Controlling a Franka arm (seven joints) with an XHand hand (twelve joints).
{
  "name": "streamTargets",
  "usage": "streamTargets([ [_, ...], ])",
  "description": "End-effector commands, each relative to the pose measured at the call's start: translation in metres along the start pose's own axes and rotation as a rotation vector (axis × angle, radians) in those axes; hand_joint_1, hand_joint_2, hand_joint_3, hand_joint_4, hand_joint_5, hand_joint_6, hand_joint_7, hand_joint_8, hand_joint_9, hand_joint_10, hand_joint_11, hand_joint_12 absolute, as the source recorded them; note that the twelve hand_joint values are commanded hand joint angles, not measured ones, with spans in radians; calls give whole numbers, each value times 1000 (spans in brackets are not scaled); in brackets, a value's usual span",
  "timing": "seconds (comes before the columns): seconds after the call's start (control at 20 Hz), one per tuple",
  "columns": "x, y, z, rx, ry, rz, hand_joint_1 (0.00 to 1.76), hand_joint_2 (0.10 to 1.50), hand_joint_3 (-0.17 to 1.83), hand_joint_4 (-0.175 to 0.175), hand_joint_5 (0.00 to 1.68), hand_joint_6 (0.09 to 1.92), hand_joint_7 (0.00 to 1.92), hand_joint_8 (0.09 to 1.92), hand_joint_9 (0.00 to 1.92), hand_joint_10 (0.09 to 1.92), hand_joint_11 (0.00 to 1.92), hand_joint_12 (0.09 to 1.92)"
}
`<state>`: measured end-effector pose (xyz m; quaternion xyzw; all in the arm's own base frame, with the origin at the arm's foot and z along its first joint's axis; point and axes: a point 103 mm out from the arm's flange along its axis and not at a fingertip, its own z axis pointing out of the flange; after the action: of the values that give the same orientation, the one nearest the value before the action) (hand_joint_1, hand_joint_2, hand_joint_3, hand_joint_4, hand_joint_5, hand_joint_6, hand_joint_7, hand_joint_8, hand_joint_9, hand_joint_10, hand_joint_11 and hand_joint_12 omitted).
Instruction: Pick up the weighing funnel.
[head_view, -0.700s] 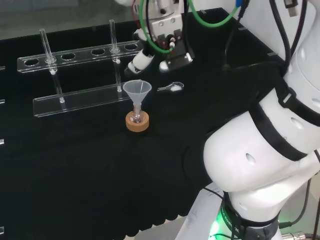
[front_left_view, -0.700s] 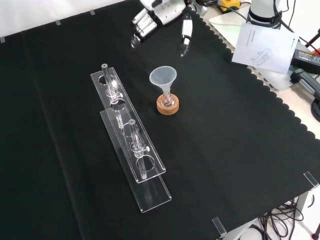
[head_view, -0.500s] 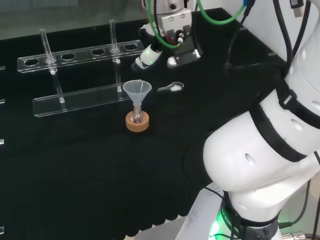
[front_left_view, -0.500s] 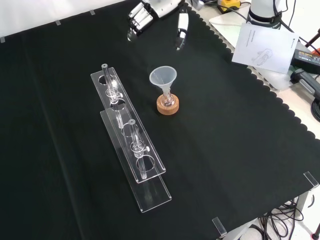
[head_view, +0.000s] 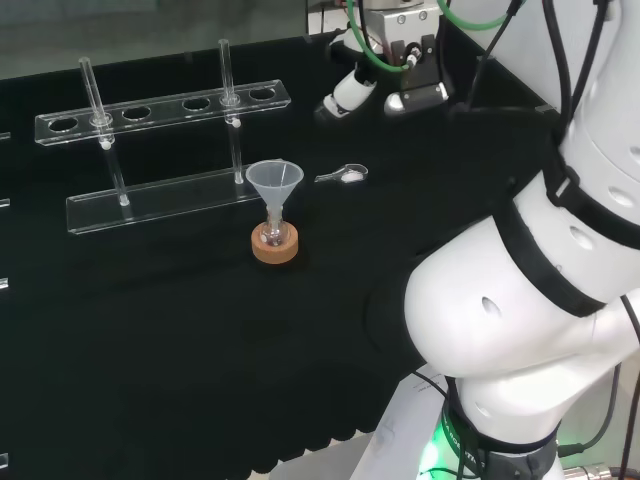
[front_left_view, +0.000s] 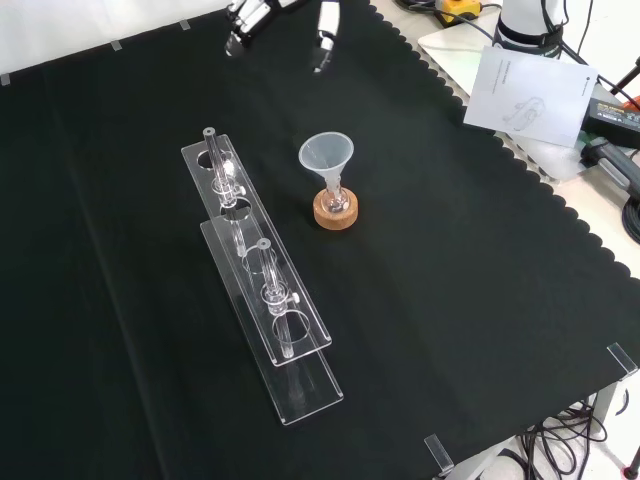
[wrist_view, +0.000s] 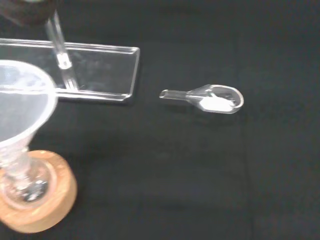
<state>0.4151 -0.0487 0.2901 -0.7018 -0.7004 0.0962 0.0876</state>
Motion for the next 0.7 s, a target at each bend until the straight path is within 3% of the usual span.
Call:
streamTargets([
  [0.05,-46,37,8,3,0,9,771,732,279,-50,500,87,253,687,528,623,285,1379],
  [0.7,-59,111,64,80,-6,-28,827,684,369,-37,619,109,337,679,596,588,335,1357],
])
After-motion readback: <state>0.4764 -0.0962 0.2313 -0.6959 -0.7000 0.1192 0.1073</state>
